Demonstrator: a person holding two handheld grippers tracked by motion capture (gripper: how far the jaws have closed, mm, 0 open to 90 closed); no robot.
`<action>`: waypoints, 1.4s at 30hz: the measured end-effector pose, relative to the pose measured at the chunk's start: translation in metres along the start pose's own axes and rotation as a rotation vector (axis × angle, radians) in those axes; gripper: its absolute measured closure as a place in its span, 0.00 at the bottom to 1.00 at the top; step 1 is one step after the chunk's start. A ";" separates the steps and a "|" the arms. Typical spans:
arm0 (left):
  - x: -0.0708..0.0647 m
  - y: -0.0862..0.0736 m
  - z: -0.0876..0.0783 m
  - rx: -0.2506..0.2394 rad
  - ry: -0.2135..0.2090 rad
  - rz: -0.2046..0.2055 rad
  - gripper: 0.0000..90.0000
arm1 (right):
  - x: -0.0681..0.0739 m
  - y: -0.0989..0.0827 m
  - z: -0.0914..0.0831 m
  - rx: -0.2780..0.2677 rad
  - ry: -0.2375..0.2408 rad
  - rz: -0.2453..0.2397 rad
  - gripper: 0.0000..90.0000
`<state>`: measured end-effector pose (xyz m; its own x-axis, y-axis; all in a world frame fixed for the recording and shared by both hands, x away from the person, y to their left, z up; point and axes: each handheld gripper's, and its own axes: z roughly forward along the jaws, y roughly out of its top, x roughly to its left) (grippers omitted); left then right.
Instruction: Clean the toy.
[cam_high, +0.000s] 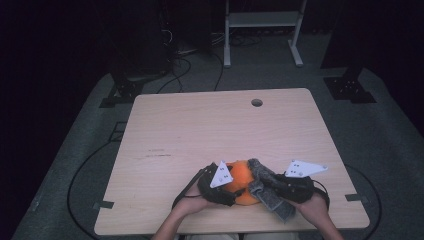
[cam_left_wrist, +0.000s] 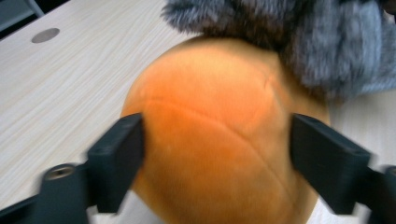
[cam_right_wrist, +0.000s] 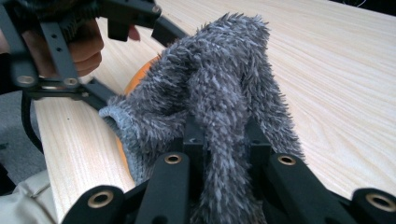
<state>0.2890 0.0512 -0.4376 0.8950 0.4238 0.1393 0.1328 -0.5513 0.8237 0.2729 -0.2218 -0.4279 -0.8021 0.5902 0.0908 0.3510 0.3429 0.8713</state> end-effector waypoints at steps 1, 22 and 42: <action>0.002 -0.002 -0.001 0.015 0.004 -0.003 0.28 | -0.004 -0.003 0.000 0.003 0.009 0.027 0.84; 0.012 -0.013 -0.008 0.087 -0.042 -0.017 0.31 | -0.019 -0.009 -0.004 0.006 -0.004 0.109 0.84; 0.013 -0.002 -0.012 0.036 -0.076 -0.008 0.13 | -0.008 -0.008 0.002 0.030 -0.006 0.026 0.83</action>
<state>0.2954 0.0660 -0.4309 0.9234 0.3733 0.0890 0.1546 -0.5741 0.8041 0.2777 -0.2273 -0.4366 -0.7899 0.6032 0.1101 0.3859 0.3495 0.8538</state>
